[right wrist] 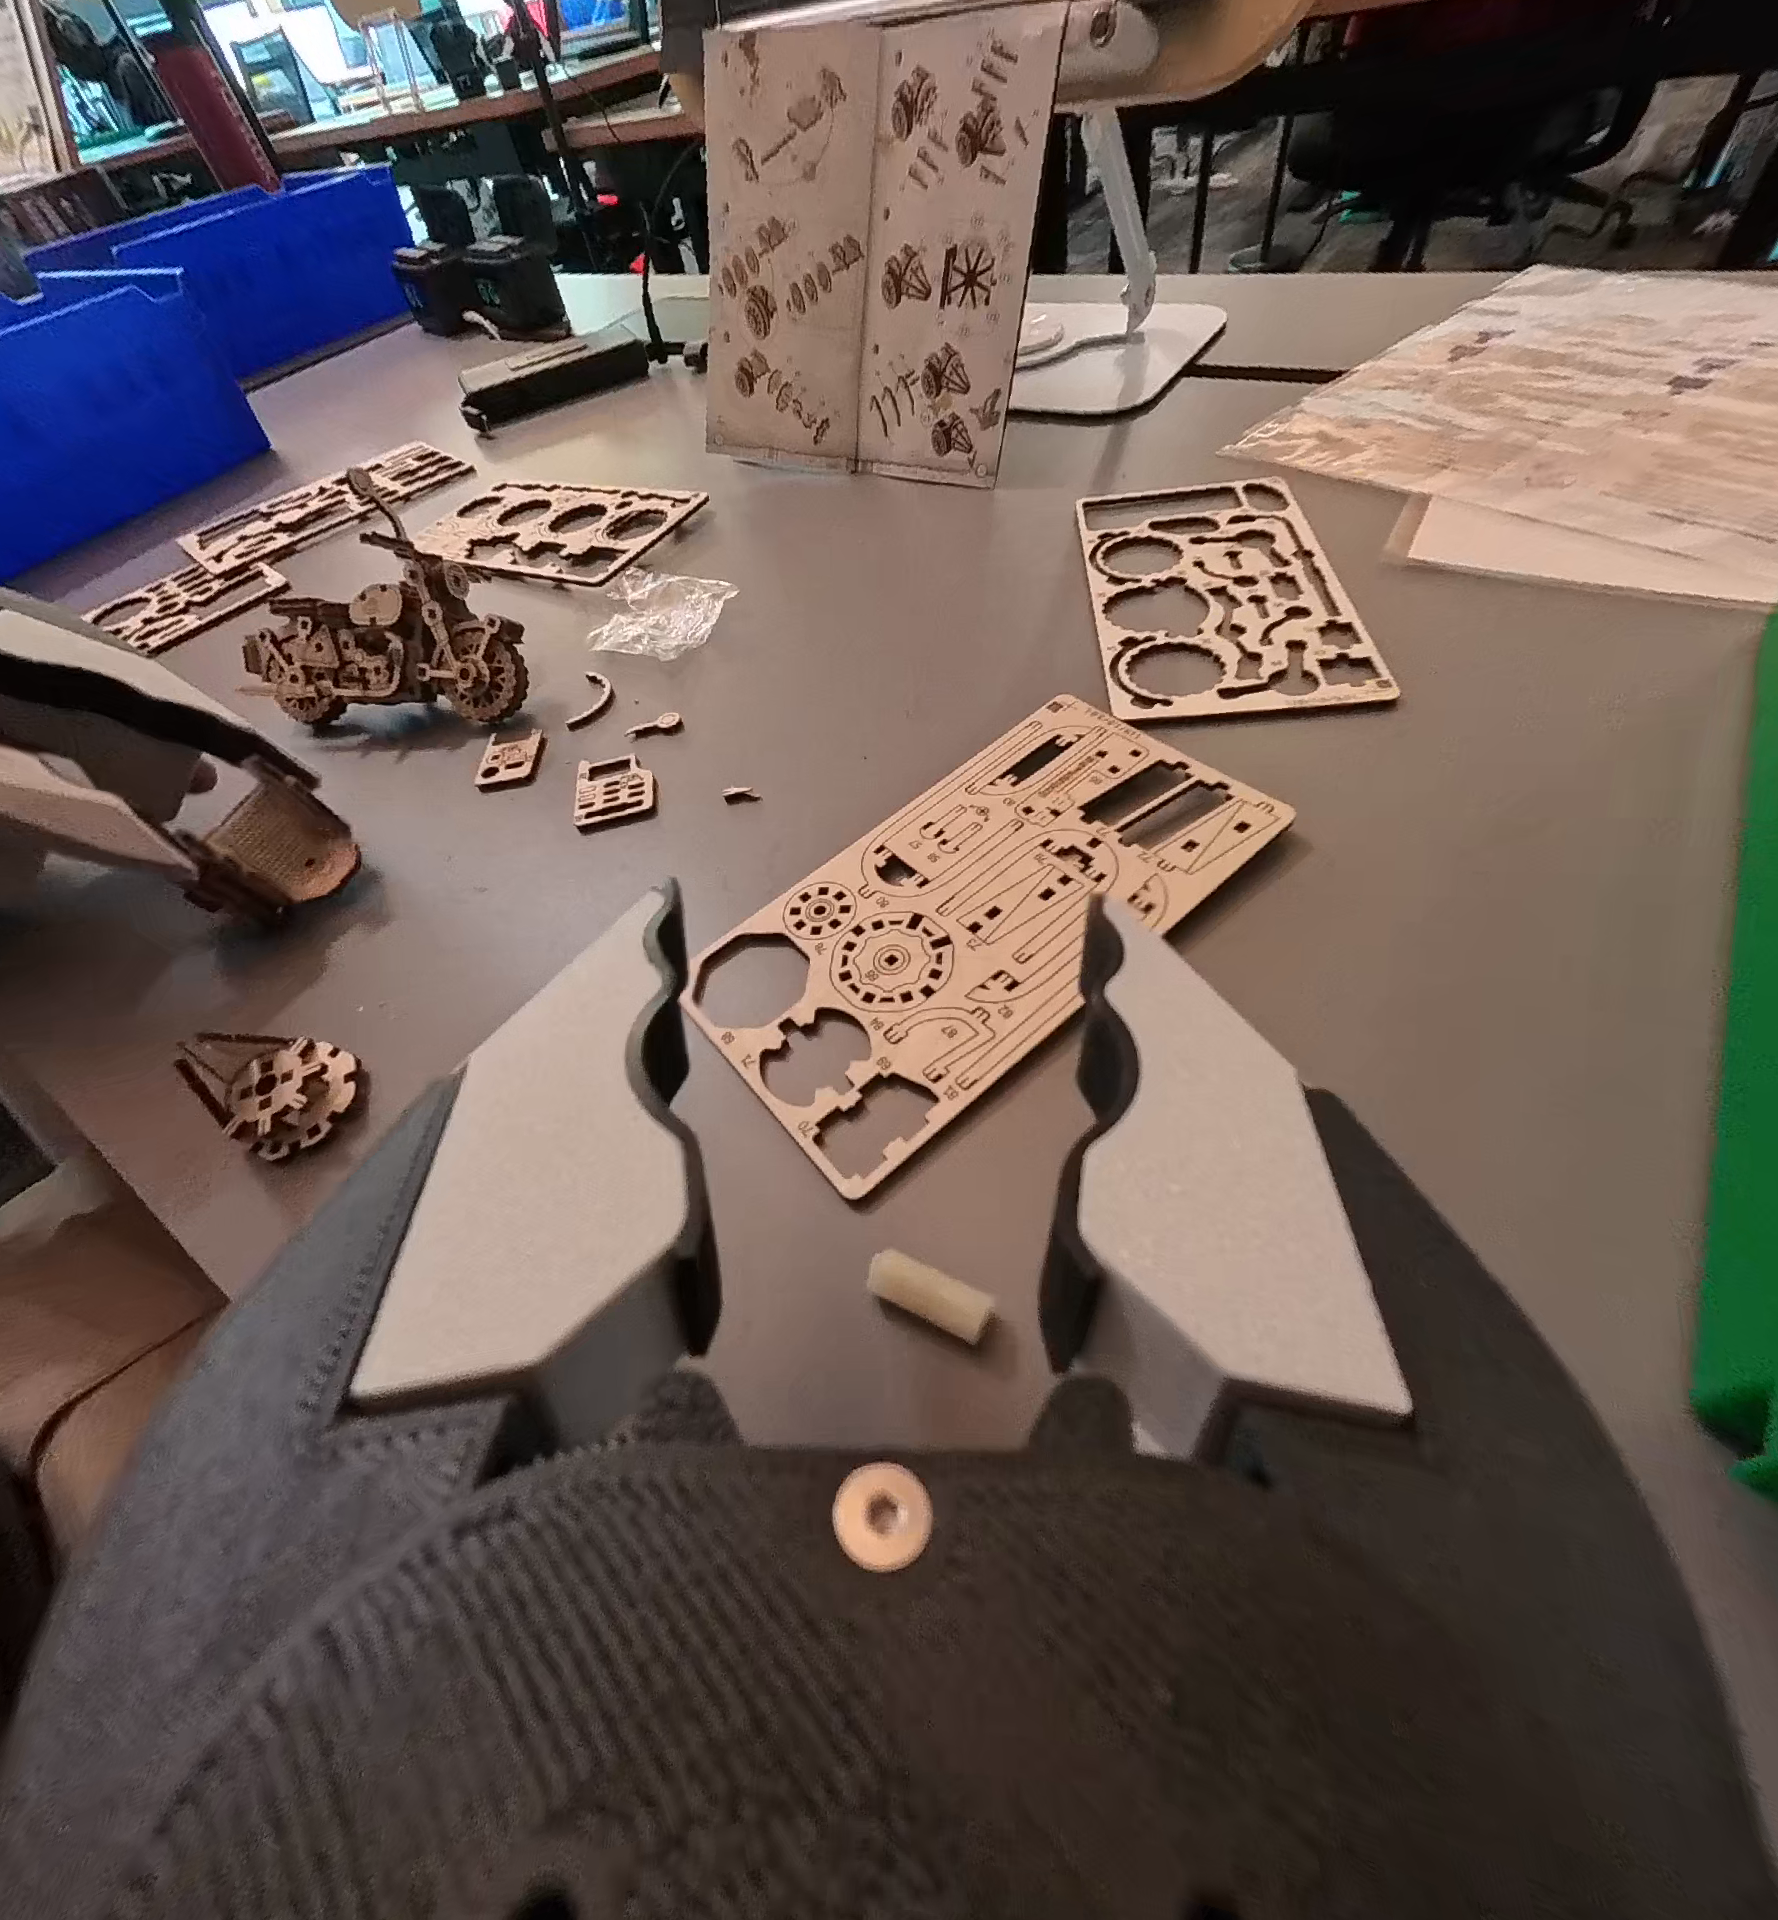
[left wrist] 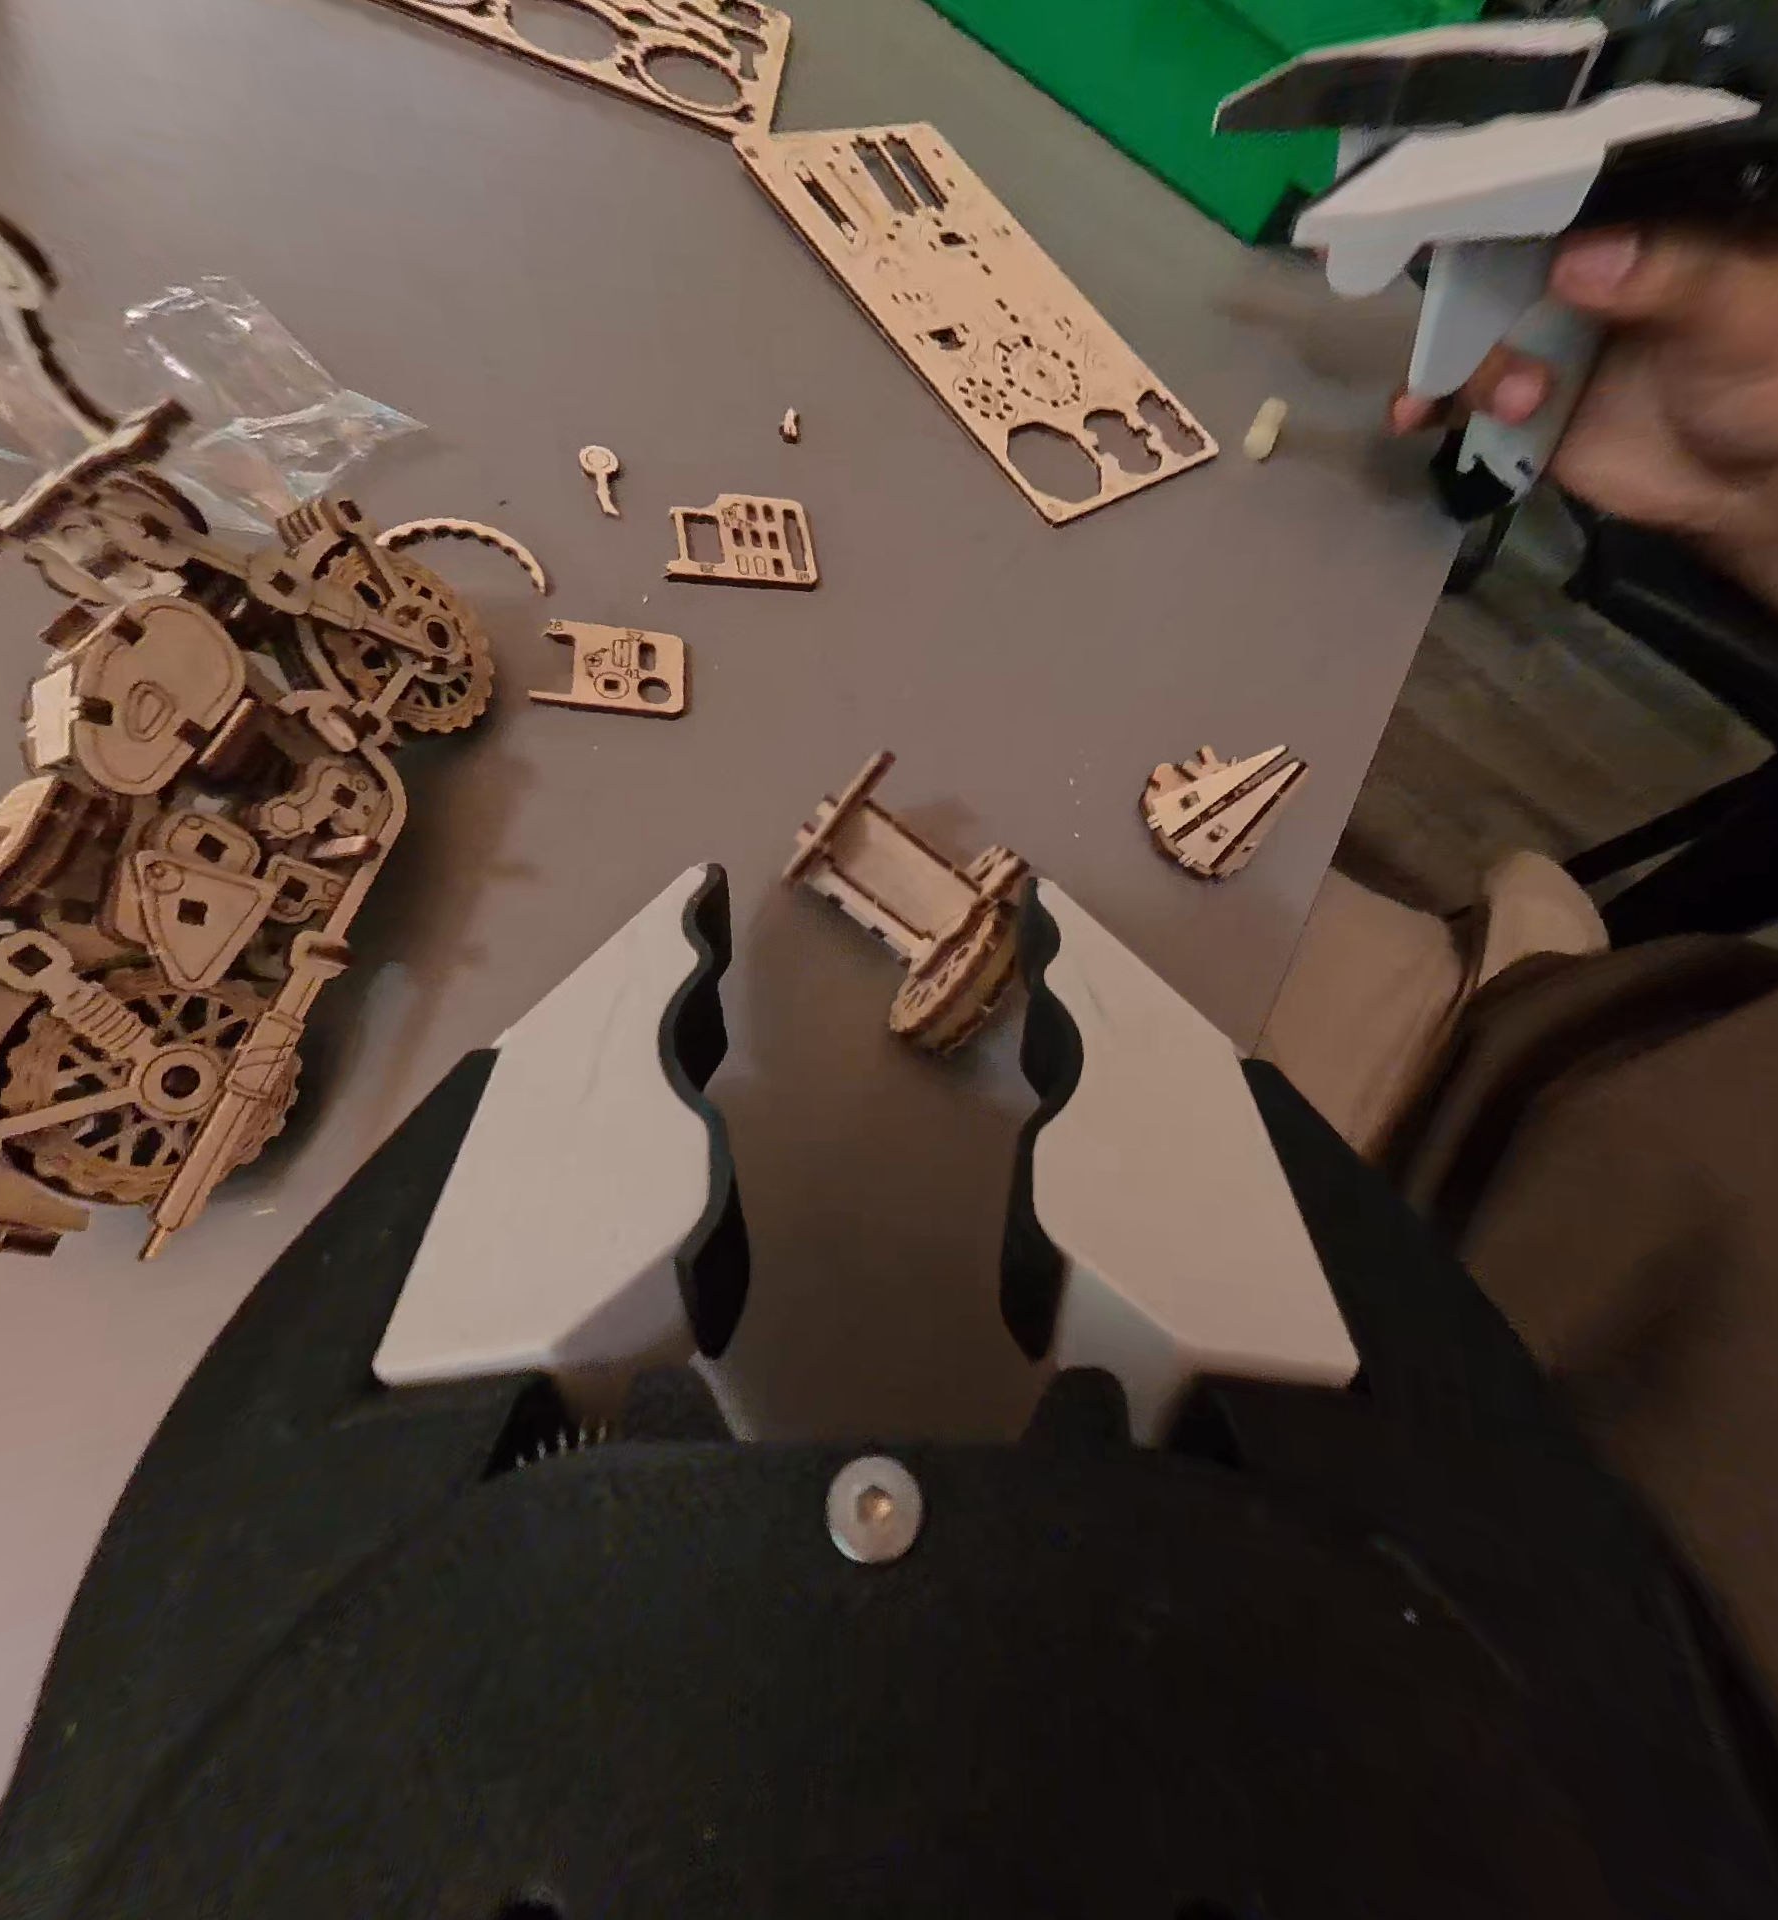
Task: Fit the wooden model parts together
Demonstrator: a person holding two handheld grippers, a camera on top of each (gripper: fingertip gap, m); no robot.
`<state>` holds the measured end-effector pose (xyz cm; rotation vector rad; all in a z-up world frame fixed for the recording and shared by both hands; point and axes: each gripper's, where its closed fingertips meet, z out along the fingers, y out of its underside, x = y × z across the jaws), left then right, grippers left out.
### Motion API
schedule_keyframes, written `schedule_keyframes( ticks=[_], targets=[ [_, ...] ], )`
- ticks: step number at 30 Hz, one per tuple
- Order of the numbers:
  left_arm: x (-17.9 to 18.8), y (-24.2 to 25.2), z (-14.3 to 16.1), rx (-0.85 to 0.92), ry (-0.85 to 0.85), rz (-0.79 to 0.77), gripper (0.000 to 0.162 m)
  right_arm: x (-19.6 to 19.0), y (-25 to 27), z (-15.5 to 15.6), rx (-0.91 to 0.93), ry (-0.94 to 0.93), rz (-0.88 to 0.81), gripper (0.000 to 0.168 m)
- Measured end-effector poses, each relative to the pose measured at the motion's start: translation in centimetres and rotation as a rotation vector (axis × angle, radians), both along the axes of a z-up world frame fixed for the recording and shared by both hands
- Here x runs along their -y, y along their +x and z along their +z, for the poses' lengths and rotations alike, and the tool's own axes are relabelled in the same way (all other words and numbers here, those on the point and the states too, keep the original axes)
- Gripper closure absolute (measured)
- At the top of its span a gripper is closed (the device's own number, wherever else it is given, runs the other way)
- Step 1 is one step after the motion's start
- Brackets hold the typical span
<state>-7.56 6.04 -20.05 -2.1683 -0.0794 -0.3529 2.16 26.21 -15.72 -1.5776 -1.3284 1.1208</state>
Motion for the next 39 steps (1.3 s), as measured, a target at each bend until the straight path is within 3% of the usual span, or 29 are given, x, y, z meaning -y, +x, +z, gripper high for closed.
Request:
schedule_keyframes(
  ticks=[11,26,30,33,39],
  targets=[
    [0.0,-0.3,0.2,0.058,0.008,0.011,0.099,-2.3,1.6,4.0,-0.211,-0.025,-0.094,0.110],
    [-0.1,-0.3,0.1,0.090,0.002,0.005,0.091,-1.1,0.8,3.4,-0.194,-0.065,-0.047,0.108],
    [0.0,1.1,-0.1,0.037,-0.011,-0.084,0.077,-1.0,0.7,3.2,-0.185,-0.069,-0.043,0.107],
    [-0.2,1.7,0.3,-0.135,0.025,-0.169,0.064,-1.1,0.7,3.1,-0.185,-0.081,-0.043,0.106],
    [0.1,2.6,0.1,-0.396,-0.152,-0.478,0.064,-0.9,0.5,2.9,-0.181,-0.110,-0.030,0.106]
  ],
)
